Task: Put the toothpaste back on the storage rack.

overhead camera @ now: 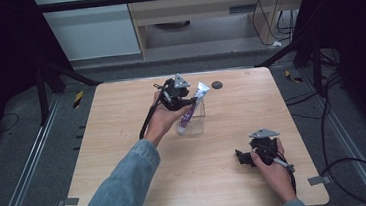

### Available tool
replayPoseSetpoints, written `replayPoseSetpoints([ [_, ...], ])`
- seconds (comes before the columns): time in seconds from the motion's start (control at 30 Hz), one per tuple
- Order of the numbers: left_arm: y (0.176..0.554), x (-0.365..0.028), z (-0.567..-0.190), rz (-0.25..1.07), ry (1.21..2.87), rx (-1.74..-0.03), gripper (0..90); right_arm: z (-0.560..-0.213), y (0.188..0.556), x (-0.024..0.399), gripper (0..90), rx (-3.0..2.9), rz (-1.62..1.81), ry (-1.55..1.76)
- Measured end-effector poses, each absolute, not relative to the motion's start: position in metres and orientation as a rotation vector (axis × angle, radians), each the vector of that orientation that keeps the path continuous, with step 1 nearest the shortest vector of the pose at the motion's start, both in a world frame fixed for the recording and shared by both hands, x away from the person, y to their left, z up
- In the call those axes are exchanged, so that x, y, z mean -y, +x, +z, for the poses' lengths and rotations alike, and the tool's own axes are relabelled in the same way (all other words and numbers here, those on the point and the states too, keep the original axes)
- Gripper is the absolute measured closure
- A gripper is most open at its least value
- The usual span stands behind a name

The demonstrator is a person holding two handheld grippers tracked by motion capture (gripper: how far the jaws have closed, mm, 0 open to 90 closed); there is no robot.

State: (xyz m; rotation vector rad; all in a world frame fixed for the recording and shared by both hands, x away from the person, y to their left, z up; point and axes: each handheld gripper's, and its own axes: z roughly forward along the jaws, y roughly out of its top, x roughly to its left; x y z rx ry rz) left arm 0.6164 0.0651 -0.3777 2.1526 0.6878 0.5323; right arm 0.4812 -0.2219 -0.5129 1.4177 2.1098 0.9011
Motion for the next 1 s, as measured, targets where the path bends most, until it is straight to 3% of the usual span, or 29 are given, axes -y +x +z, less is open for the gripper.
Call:
replayPoseSetpoints([
  [0.53, 0.61, -0.063, -0.37, 0.553, 2.167, -0.632, 38.8, -0.513, 0.481, 0.222, 0.3, -2.109, 0.902, 1.418],
  [1.0, 0.594, -0.061, -0.36, 0.541, 2.18, -0.614, 13.8, -0.513, 0.481, 0.222, 0.3, -2.11, 0.902, 1.418],
])
